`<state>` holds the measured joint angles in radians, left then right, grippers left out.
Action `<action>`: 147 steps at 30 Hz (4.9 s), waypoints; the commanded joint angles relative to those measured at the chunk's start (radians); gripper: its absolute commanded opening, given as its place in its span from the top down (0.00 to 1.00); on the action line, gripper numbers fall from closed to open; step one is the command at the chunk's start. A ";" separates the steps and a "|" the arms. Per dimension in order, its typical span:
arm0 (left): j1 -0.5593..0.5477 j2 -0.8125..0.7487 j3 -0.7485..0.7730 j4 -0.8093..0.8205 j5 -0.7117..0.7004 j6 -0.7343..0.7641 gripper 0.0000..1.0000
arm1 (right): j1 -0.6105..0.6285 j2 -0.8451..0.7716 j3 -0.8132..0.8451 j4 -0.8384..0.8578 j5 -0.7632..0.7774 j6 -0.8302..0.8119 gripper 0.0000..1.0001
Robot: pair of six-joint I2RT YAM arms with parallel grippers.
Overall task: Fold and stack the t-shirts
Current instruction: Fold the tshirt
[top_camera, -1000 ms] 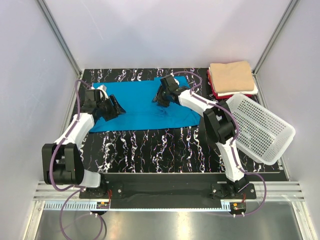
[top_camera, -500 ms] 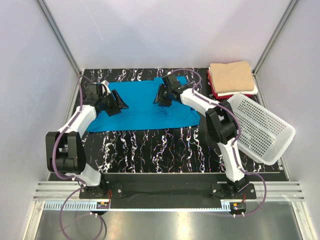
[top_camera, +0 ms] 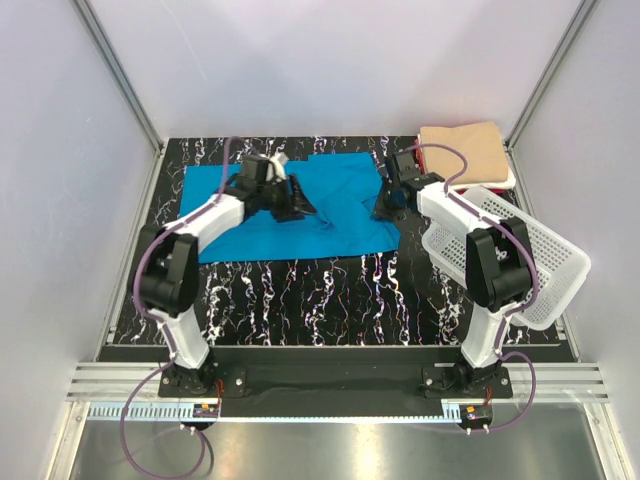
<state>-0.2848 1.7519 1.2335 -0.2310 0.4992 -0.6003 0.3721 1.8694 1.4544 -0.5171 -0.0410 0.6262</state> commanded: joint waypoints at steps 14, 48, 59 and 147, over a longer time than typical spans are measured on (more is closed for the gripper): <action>-0.137 0.336 0.235 0.071 -0.195 0.039 0.50 | 0.005 0.062 -0.134 -0.060 0.202 -0.111 0.91; -0.162 0.051 -0.227 0.130 -0.274 -0.036 0.48 | 0.097 -0.272 -0.509 -0.064 0.230 -0.086 0.94; -0.038 -0.042 0.099 -0.140 -0.310 0.060 0.43 | 0.088 -0.377 -0.275 -0.146 0.179 -0.109 0.74; 0.556 0.824 0.972 -0.160 -0.400 -0.052 0.46 | -0.246 0.875 1.141 -0.164 -0.422 -0.224 0.42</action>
<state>0.2722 2.5538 2.2044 -0.4221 0.1246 -0.6552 0.1272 2.7209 2.5359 -0.6861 -0.4160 0.3870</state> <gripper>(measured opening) 0.555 0.588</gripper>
